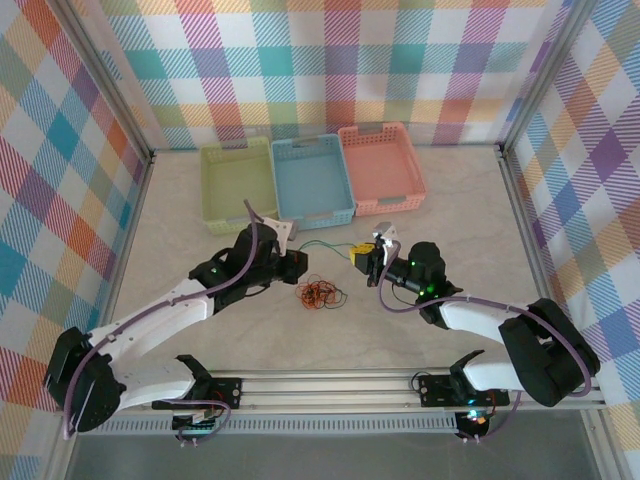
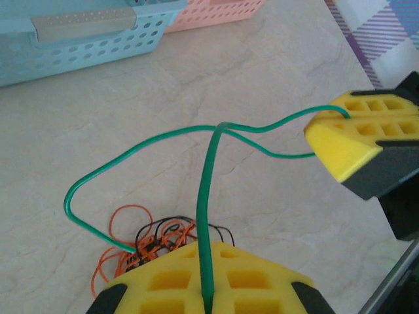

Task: Untangle the cables

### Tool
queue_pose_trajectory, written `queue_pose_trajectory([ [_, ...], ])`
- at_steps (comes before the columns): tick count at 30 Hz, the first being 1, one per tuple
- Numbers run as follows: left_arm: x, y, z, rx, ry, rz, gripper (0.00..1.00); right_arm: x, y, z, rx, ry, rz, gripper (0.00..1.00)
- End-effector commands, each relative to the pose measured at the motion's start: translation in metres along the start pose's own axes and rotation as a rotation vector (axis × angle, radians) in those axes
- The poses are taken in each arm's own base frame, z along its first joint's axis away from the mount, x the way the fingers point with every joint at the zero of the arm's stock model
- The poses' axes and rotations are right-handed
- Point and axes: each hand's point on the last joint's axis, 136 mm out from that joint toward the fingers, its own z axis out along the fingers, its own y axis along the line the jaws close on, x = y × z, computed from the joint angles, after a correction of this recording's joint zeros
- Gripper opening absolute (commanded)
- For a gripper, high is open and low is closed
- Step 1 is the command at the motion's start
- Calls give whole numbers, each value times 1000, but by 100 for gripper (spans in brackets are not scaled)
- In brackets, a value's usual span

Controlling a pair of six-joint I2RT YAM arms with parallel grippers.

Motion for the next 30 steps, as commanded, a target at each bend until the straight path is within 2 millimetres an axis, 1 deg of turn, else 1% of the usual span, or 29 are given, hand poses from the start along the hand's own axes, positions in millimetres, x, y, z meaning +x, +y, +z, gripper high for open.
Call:
queue_pose_trajectory([
  [1, -1, 6, -10, -22, -20, -12, 0, -8, -5, 0, 35, -26, -31, 0],
  [2, -4, 2, -14, -9, -31, -18, 0, -8, -7, 0, 45, -28, -34, 0],
  [3, -7, -3, -17, 13, -38, -25, 0, -8, -8, 0, 54, -27, -30, 6],
  [4, -11, -9, -21, 37, -45, -30, 0, -8, -9, 1, 58, -24, -26, 20],
  [5, -15, -16, -26, 64, -52, -39, 0, -8, -10, 3, 60, -19, -21, 42],
  [6, -21, -22, -30, 85, -60, -50, 0, -9, -10, 4, 57, -19, -13, 55],
  [7, -26, -27, -34, 98, -70, -63, 0, -10, -9, 4, 52, -23, -8, 61],
  [8, -31, -30, -39, 106, -82, -80, 0, -10, -7, 4, 38, -31, -8, 64],
  [12, -54, -42, -51, 149, -146, -191, 0, -17, 7, 2, -31, -69, -9, 70],
  [16, -71, -49, -56, 186, -197, -318, 0, -23, 17, -2, -75, -116, -19, 79],
  [19, -82, -53, -61, 205, -236, -363, 0, -25, 27, -4, -121, -129, -37, 81],
  [21, -85, -55, -61, 215, -244, -382, 0, -23, 33, -2, -144, -118, -54, 82],
  [24, -85, -62, -59, 245, -231, -397, 0, -20, 33, 1, -144, -113, -61, 82],
  [30, -84, -62, -57, 229, -230, -391, 0, -17, 47, 5, -230, -77, -54, 78],
])
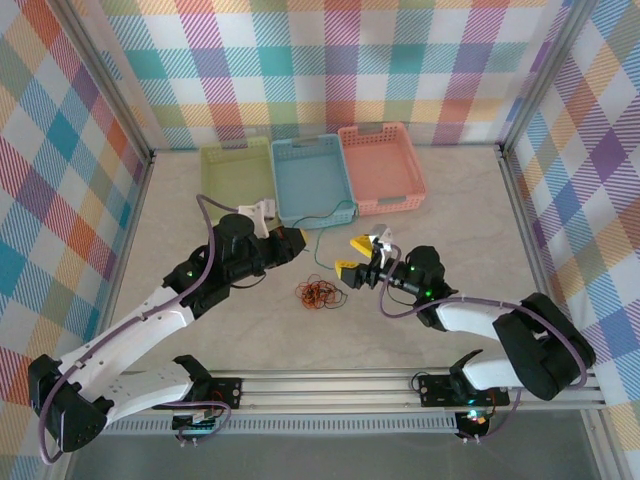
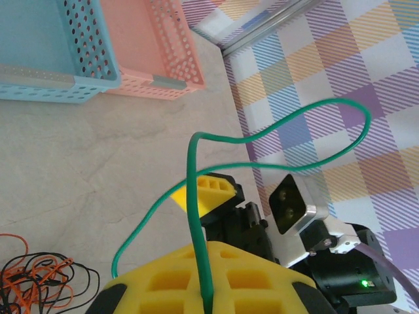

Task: Untangle the cables

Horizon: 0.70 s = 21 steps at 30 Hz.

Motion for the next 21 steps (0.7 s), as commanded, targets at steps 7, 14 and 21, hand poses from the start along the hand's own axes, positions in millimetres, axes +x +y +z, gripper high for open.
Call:
queue_pose_trajectory([
  [7, -12, -23, -3, 49, -38, 3, 0, -6, 25, 9, -139, 5, -37, 75],
  [14, -9, -23, 2, 49, -24, 3, 0, -3, 40, 13, -216, 16, -48, 76],
  [21, 1, -21, 6, 56, -9, -1, 0, -1, 39, 16, -216, 4, -46, 71],
])
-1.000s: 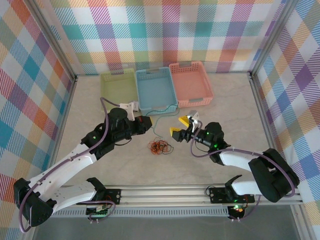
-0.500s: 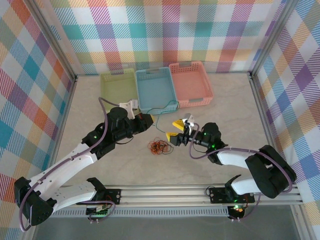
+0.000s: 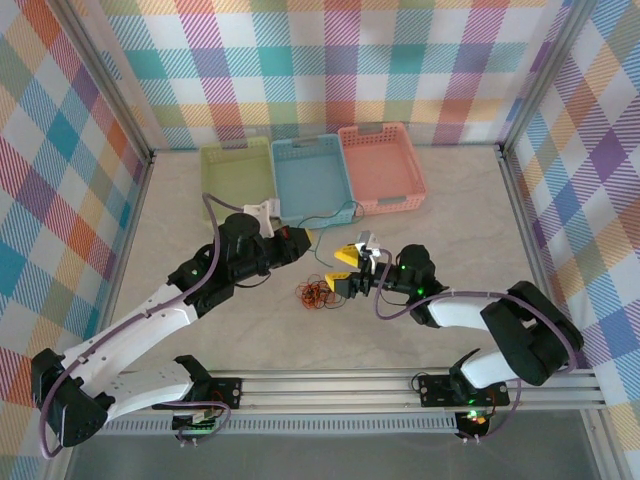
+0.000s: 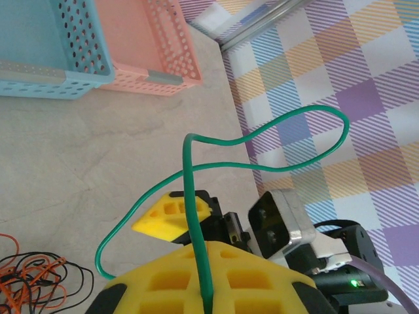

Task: Untangle the cables

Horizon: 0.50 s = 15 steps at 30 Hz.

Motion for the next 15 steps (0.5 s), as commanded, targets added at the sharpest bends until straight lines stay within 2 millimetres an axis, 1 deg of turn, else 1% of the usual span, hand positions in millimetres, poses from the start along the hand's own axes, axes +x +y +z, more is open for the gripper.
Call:
queue_pose_trajectory([
  [1, -2, -13, 0, 45, -19, -7, 0, -13, 7, 4, -40, -40, -50, 68],
  [3, 1, -13, 2, 46, -11, -6, 0, -13, 9, 4, -50, -33, -47, 60],
  [5, 2, -13, 3, 43, -7, -5, 0, -13, 9, 4, -51, -33, -46, 58],
  [15, 13, -7, 9, 32, 17, -2, 0, -15, 9, 3, -48, -41, -48, 55],
])
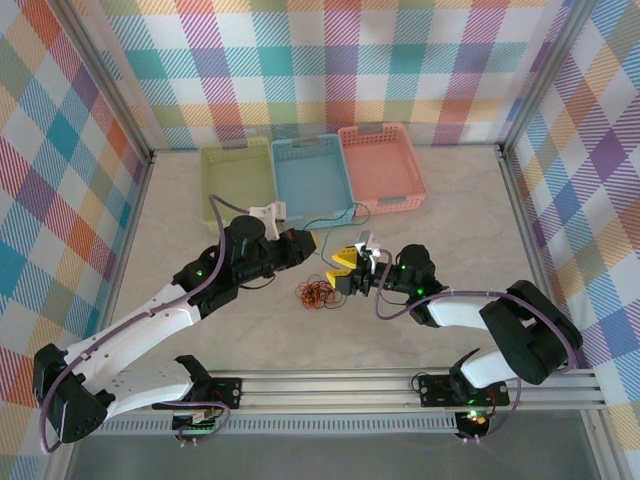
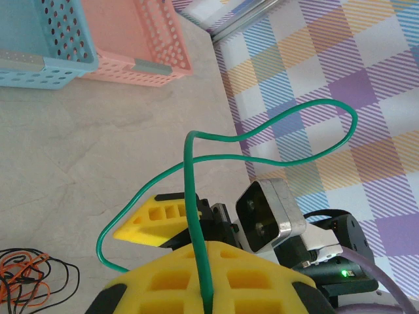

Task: Untangle the cables

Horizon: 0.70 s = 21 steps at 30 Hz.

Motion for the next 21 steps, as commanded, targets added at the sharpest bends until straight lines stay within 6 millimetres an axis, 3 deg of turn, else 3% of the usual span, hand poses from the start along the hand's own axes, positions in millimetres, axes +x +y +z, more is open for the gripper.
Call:
queue_pose_trajectory([
  [1, 3, -3, 4, 21, -8, 1, 0, -13, 6, 3, -32, -34, -36, 54],
  [6, 7, 0, 4, 18, -6, -3, 0, -13, 5, 3, -27, -32, -35, 50],
  [11, 9, -1, 5, 20, 2, -4, 0, -11, 5, 5, -32, -18, -28, 33],
  [17, 6, -5, 2, 17, -6, 10, 0, -10, 5, 6, -40, -10, -26, 21],
  [21, 6, -4, 4, 16, -7, 10, 0, -9, 5, 6, -38, -5, -21, 20],
])
